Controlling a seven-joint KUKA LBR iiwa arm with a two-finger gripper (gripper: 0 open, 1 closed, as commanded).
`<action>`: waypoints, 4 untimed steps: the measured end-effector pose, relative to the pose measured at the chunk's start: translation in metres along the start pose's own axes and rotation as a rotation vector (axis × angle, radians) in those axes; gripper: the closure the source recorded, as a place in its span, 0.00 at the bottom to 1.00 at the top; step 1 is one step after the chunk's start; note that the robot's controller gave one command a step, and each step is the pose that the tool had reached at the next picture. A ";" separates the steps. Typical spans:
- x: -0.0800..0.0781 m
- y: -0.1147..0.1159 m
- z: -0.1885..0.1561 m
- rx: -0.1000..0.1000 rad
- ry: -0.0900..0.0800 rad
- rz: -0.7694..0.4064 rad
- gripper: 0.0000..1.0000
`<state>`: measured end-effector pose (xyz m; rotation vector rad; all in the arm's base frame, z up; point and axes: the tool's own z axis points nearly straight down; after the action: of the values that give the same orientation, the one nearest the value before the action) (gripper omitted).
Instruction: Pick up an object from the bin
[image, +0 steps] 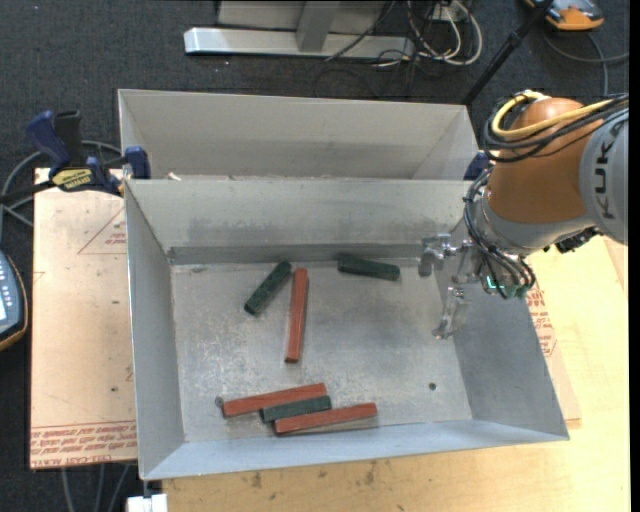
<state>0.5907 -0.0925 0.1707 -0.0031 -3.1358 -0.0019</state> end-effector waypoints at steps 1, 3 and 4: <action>-0.053 0.015 0.009 0.001 -0.011 -0.257 0.00; -0.053 0.153 0.021 0.001 -0.011 -0.705 0.00; -0.049 0.199 0.100 0.004 -0.008 -1.347 0.00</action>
Offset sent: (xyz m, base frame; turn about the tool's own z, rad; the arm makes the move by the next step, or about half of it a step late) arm 0.0518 0.0137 -0.0089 -0.2578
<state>0.6399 0.1064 0.0709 1.9599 -2.4603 -0.0010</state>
